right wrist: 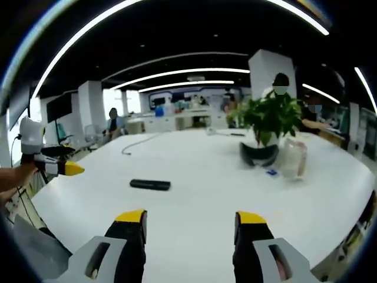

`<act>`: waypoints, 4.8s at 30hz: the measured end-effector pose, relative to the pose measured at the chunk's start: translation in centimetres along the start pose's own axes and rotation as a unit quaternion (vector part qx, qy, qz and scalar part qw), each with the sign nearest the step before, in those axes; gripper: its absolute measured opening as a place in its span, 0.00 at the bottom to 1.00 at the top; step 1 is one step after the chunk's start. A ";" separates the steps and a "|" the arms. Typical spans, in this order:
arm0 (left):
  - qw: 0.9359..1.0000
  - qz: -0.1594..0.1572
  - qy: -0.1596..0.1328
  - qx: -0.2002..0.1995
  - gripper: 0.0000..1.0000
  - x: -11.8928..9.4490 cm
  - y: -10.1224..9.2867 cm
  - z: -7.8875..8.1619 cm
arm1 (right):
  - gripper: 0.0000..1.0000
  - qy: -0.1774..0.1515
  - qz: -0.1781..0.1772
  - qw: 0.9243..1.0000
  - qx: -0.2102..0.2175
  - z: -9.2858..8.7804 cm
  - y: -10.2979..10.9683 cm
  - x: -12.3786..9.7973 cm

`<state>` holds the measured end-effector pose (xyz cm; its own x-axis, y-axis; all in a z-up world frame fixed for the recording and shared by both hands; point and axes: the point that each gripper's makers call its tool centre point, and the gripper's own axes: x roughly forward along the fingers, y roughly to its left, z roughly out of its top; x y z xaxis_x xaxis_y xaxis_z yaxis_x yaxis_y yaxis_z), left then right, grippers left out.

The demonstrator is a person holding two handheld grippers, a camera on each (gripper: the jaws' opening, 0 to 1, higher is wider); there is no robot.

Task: Press the specified remote control buttons in sequence, fully releasing each button before pressing the next.

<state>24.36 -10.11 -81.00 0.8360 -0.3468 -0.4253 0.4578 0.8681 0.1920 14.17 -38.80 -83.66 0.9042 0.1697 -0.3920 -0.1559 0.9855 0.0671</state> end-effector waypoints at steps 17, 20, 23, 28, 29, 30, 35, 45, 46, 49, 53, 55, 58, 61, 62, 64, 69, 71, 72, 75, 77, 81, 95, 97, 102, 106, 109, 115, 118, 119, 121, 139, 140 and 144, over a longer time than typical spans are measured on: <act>0.991 -0.065 0.012 0.113 0.81 6.6 -1.6 3.1 | 0.57 0.007 -0.001 1.000 -0.003 -0.3 0.0 0.1; 0.988 -0.076 0.021 0.134 0.80 7.7 -1.9 2.8 | 0.56 0.011 0.001 1.000 -0.004 -0.4 0.1 0.2; 0.984 -0.082 0.027 0.154 0.79 8.6 -1.9 2.5 | 0.56 0.013 0.000 1.000 -0.007 -0.5 0.1 0.2; 0.979 -0.106 0.051 0.167 0.77 10.4 -1.8 1.7 | 0.55 0.017 0.002 1.000 -0.010 -0.6 0.2 0.3; 0.978 -0.118 0.055 0.166 0.77 10.6 -2.1 1.5 | 0.55 0.018 0.002 1.000 -0.011 -0.6 0.2 0.3; 0.976 -0.129 0.066 0.163 0.77 10.9 -2.4 1.2 | 0.55 0.019 0.002 1.000 -0.013 -0.7 0.2 0.3; 0.973 -0.150 0.083 0.155 0.66 12.0 -2.9 0.6 | 0.55 0.023 0.000 1.000 -0.016 -0.8 0.2 0.4; 0.945 -0.179 0.129 0.243 0.59 15.1 -2.9 -1.7 | 0.54 0.032 0.000 0.999 -0.025 -1.1 0.3 0.5; 0.944 -0.181 0.129 0.243 0.59 15.2 -2.9 -1.8 | 0.54 0.032 0.000 0.999 -0.026 -1.1 0.3 0.5; 0.941 -0.196 0.146 0.232 0.57 15.9 -3.0 -2.8 | 0.54 0.040 -0.002 0.999 -0.029 -1.4 0.3 0.6; 0.933 -0.202 0.156 0.252 0.53 16.8 -3.0 -3.5 | 0.54 0.043 -0.002 0.998 -0.036 -1.5 0.4 0.7; 0.929 -0.218 0.168 0.249 0.51 17.4 -3.2 -4.3 | 0.55 0.047 -0.001 0.998 -0.039 -1.7 0.4 0.7; 0.920 -0.236 0.184 0.253 0.51 18.0 -3.6 -5.5 | 0.54 0.049 -0.001 0.998 -0.043 -1.7 0.5 0.8; 0.916 -0.237 0.190 0.263 0.50 18.8 -3.5 -6.1 | 0.55 0.054 -0.001 0.997 -0.046 -1.9 0.5 0.8; 0.914 -0.243 0.196 0.258 0.49 19.1 -3.5 -6.3 | 0.55 0.055 -0.002 0.997 -0.047 -1.9 0.5 0.8; 0.913 -0.244 0.200 0.257 0.47 19.7 -3.5 -6.6 | 0.55 0.056 -0.002 0.997 -0.049 -1.9 0.5 0.9; 0.907 -0.257 0.211 0.258 0.44 20.2 -3.6 -7.2 | 0.55 0.059 -0.003 0.997 -0.052 -2.0 0.5 0.9; 0.906 -0.265 0.213 0.253 0.44 20.3 -3.6 -7.3 | 0.55 0.061 -0.004 0.997 -0.052 -2.1 0.4 0.9; 0.907 -0.260 0.213 0.255 0.44 20.5 -3.3 -7.2 | 0.55 0.061 -0.004 0.997 -0.052 -2.1 0.4 0.9; 0.904 -0.268 0.218 0.252 0.44 20.7 -3.2 -7.2 | 0.55 0.064 -0.002 0.996 -0.054 -2.2 0.6 1.0; 0.900 -0.283 0.224 0.244 0.41 20.7 -3.4 -7.4 | 0.54 0.066 -0.001 0.996 -0.059 -2.3 0.7 1.0; 0.896 -0.301 0.242 0.218 0.37 20.1 -3.9 -7.6 | 0.54 0.069 0.000 0.996 -0.062 -2.3 0.8 1.0; 0.875 -0.349 0.239 0.238 0.23 19.1 -4.9 -8.0 | 0.53 0.065 0.007 0.996 -0.063 -2.2 1.1 0.9; 0.878 -0.344 0.244 0.229 0.23 19.1 -5.0 -8.0 | 0.53 0.063 0.008 0.996 -0.062 -2.1 1.1 0.9; 0.875 -0.347 0.243 0.235 0.23 18.8 -5.1 -8.0 | 0.53 0.062 0.008 0.996 -0.063 -2.1 1.2 0.9; 0.870 -0.349 0.238 0.254 0.22 19.0 -5.1 -8.0 | 0.52 0.062 0.009 0.996 -0.063 -2.1 1.2 0.9; 0.864 -0.347 0.234 0.279 0.22 18.6 -5.3 -8.1 | 0.52 0.062 0.010 0.996 -0.066 -2.1 1.3 0.9; 0.857 -0.356 0.241 0.284 0.22 18.3 -5.5 -8.3 | 0.52 0.060 0.011 0.996 -0.067 -2.0 1.3 0.8; 0.857 -0.356 0.243 0.281 0.22 18.2 -5.6 -8.4 | 0.52 0.059 0.012 0.996 -0.067 -2.0 1.4 0.8; 0.857 -0.356 0.244 0.281 0.22 18.2 -5.6 -8.4 | 0.52 0.058 0.013 0.996 -0.067 -2.0 1.4 0.8; 0.855 -0.357 0.242 0.288 0.22 18.0 -5.7 -8.5 | 0.52 0.056 0.013 0.996 -0.067 -1.9 1.3 0.8; 0.834 -0.374 0.252 0.318 0.22 15.9 -6.9 -9.5 | 0.51 0.049 0.015 0.997 -0.062 -1.6 1.3 0.7; 0.834 -0.374 0.252 0.319 0.22 15.7 -6.9 -9.5 | 0.51 0.049 0.015 0.997 -0.061 -1.6 1.3 0.7; 0.834 -0.374 0.253 0.317 0.22 15.2 -7.1 -9.7 | 0.51 0.048 0.016 0.997 -0.060 -1.6 1.4 0.7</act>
<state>30.90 -18.13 -97.43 0.0827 -0.3740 -0.9237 0.9962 0.0573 0.0660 13.92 -37.35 -85.29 0.8567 0.1944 -0.4777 -0.2359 0.9714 -0.0279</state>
